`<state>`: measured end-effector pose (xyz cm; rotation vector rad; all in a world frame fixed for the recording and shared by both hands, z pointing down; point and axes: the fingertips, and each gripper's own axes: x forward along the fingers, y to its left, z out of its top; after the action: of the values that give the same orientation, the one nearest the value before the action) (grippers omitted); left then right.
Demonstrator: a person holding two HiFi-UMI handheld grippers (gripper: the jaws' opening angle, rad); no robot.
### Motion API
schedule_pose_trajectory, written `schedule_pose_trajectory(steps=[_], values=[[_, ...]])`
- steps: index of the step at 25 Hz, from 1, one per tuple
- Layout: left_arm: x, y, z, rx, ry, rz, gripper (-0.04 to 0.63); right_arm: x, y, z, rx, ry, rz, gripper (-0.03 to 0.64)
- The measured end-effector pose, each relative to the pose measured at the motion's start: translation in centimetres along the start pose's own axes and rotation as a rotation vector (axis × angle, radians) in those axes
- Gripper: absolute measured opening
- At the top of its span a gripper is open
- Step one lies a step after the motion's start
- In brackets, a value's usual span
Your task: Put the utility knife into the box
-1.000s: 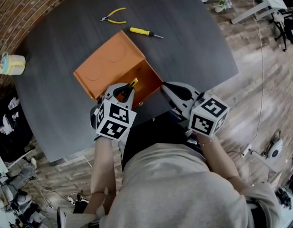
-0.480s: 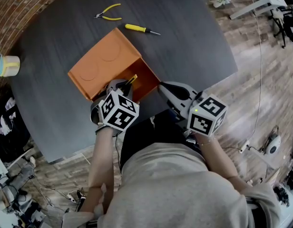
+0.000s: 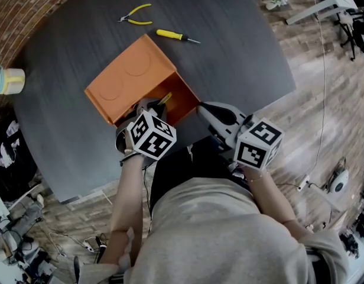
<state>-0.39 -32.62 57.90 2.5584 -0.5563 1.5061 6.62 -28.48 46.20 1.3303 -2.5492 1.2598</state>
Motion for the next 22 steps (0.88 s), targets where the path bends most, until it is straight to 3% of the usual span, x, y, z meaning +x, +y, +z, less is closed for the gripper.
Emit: schedule_pose_trajectory(steps=[10,16,22], values=[[-1.2,-0.2,0.8,-0.012,-0.052,0.010,0.067,-0.1,0.3,0.4,-0.018,-0.006,0.003,0.005],[-4.1,-0.3,2.3,-0.112,-0.176,-0.028,0.067,0.2,1.8,1.0,-0.071,-0.024,0.043,0.005],[-9.6,0.5,5.1,-0.260,-0.382,-0.062,0.066,0.9,3.8,2.8,-0.137,-0.058,0.106,0.005]])
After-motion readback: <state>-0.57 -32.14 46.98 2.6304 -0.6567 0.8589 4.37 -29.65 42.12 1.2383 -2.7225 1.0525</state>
